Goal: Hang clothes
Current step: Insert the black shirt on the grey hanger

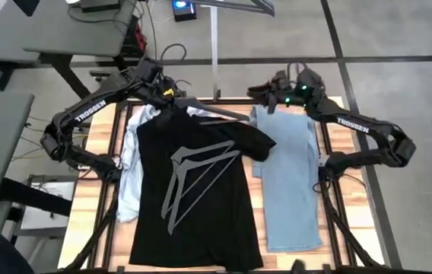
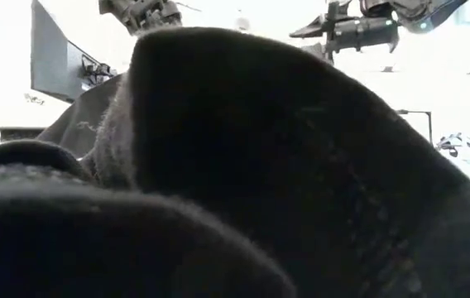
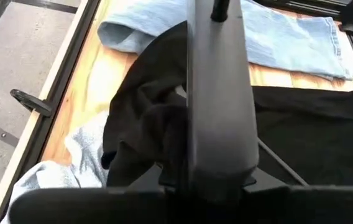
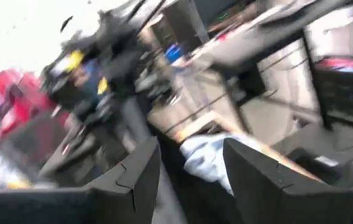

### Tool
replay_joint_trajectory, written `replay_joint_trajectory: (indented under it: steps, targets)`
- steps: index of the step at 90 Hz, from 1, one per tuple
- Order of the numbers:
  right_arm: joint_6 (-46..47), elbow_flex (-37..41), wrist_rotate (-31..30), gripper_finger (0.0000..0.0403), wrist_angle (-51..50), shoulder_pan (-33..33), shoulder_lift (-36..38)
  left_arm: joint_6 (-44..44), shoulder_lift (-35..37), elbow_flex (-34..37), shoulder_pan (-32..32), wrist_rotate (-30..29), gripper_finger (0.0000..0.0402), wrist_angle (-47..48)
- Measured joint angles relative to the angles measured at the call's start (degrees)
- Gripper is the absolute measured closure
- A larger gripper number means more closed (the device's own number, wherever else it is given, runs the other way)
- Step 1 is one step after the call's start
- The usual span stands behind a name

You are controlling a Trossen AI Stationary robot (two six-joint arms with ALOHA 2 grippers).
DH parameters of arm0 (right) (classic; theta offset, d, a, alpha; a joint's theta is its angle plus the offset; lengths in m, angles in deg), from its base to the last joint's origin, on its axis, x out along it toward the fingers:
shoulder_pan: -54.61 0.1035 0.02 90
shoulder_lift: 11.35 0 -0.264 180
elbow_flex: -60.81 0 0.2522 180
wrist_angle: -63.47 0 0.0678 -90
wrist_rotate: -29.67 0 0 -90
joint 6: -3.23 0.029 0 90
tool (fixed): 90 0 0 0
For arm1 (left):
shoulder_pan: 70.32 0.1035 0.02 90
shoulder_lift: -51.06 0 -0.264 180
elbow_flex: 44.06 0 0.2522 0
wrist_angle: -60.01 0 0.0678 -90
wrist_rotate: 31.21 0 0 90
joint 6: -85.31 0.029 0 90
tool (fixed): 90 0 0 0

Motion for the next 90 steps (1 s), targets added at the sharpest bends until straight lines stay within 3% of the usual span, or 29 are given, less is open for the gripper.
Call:
replay_joint_trajectory:
  steps: [16,33,58,90]
  targets:
    - [5.2,-0.2,0.0,0.0212,-5.3,-6.7,-2.4,-0.4,0.0,0.0,-0.3,0.1,0.0374,0.5]
    - [5.7,-0.2,1.6,0.0173,-6.6,-8.3,-11.9,1.3,0.0,0.0,-0.4,1.7,0.0374,0.4]
    - [4.9,-0.1,10.9,0.0163,8.2,-7.1,-24.9,8.0,0.1,0.0,-0.5,6.5,0.0374,0.5]
    - [-0.5,-7.8,11.8,0.0163,8.2,2.1,-34.0,13.8,0.1,0.0,-2.6,6.9,0.0374,-2.5]
